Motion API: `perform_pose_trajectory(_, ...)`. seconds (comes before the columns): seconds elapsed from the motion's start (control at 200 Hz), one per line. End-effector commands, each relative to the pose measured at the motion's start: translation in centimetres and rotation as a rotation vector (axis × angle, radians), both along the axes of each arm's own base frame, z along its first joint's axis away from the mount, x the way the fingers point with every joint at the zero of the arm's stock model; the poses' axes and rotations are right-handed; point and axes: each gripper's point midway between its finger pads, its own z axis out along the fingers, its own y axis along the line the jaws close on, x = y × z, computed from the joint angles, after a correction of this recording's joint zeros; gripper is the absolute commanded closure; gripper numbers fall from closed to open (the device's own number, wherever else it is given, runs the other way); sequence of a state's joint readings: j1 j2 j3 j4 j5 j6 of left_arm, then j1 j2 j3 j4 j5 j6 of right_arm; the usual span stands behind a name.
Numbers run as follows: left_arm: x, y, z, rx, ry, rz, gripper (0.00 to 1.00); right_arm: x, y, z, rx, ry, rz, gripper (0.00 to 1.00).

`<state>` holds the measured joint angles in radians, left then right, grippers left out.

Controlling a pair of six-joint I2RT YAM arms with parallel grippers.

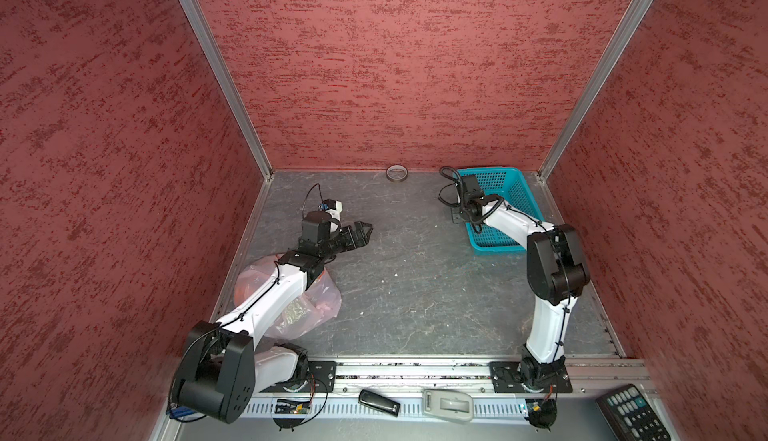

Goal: Untie the knot of the plastic bag and take out the fruit

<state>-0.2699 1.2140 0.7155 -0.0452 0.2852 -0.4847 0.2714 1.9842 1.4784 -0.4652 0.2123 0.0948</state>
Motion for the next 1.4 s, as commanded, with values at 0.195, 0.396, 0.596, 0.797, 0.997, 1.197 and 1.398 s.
perform_pose_trajectory(0.195, 0.2, -0.3, 1.3, 0.003, -0.019, -0.014, 0.00, 2.7, -4.9, -1.5, -0.050, 0.022, -0.057, 0.90)
perform_pose_trajectory(0.396, 0.3, -0.3, 1.2, 0.011, -0.014, -0.012, 0.00, 3.2, -6.3, -1.8, -0.078, 0.025, -0.078, 0.89)
perform_pose_trajectory(0.596, 0.5, -0.1, 1.2, 0.023, -0.003, -0.003, 0.00, 3.4, -6.5, -1.5, -0.060, 0.026, -0.076, 0.75)
perform_pose_trajectory(0.797, -0.5, 3.1, 1.4, 0.154, 0.086, 0.148, 0.01, 3.6, -5.4, 2.0, 0.000, -0.023, -0.046, 0.39)
perform_pose_trajectory(0.997, -4.9, 8.7, 3.1, 0.307, 0.230, 0.394, 0.00, 2.1, -3.4, 6.2, 0.063, -0.050, -0.006, 0.24)
perform_pose_trajectory(1.197, -10.3, 14.6, 3.6, 0.374, 0.417, 0.625, 0.02, 0.0, -0.3, 8.0, 0.111, -0.032, 0.064, 0.19)
perform_pose_trajectory(1.398, -14.0, 18.5, 2.1, 0.244, 0.536, 0.785, 0.06, -1.2, 2.4, 8.7, 0.141, -0.013, 0.129, 0.15)
